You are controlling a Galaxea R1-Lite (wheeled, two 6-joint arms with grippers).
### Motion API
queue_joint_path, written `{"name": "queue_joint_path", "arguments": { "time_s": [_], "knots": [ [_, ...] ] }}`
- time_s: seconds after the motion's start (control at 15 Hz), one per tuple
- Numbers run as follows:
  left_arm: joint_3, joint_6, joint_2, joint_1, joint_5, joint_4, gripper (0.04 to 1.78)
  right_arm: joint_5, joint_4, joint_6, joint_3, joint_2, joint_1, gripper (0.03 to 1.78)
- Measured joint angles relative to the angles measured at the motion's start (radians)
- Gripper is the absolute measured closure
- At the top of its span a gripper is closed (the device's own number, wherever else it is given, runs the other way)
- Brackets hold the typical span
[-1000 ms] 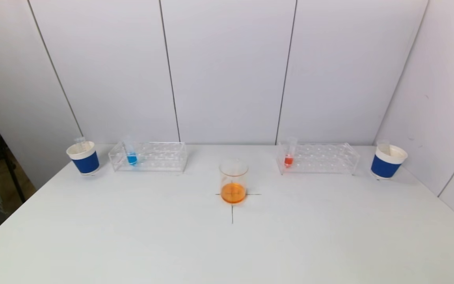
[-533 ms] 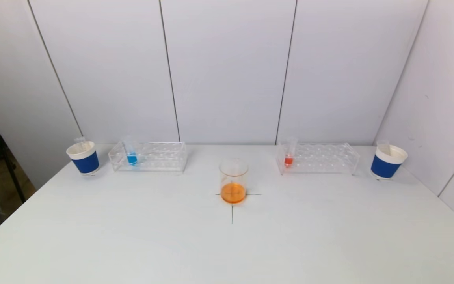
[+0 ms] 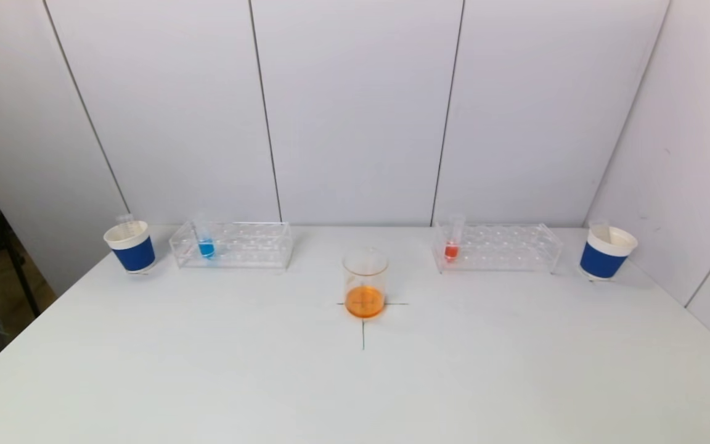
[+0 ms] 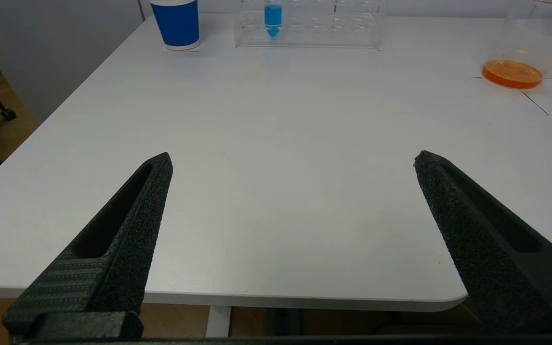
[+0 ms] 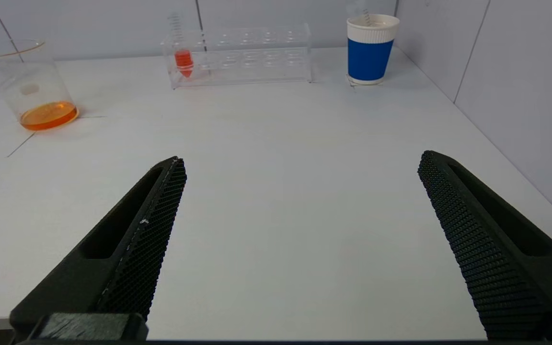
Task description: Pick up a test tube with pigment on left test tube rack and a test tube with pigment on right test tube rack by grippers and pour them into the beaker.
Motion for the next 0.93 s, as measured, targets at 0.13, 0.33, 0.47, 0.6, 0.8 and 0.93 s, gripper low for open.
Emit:
{"name": "queue_joint_path", "arguments": {
  "time_s": [0.13, 0.33, 0.47, 0.6, 0.8, 0.93],
  "knots": [
    [0.0, 0.0, 0.0, 0.0, 0.0, 0.0, 0.06, 0.0, 0.0, 0.0, 0.0, 0.0, 0.0, 0.05],
    [0.0, 0.0, 0.0, 0.0, 0.0, 0.0, 0.06, 0.0, 0.0, 0.001, 0.0, 0.0, 0.0, 0.05],
    [0.0, 0.0, 0.0, 0.0, 0.0, 0.0, 0.06, 0.0, 0.0, 0.0, 0.0, 0.0, 0.0, 0.05],
    [0.0, 0.0, 0.0, 0.0, 0.0, 0.001, 0.06, -0.001, 0.0, 0.001, -0.001, 0.0, 0.0, 0.05],
    [0.0, -0.001, 0.0, 0.0, 0.0, 0.001, 0.06, -0.001, 0.0, 0.001, -0.001, 0.0, 0.0, 0.05],
    [0.0, 0.0, 0.0, 0.0, 0.0, 0.001, 0.06, -0.001, 0.0, 0.001, -0.001, 0.0, 0.0, 0.05]
  ]
}}
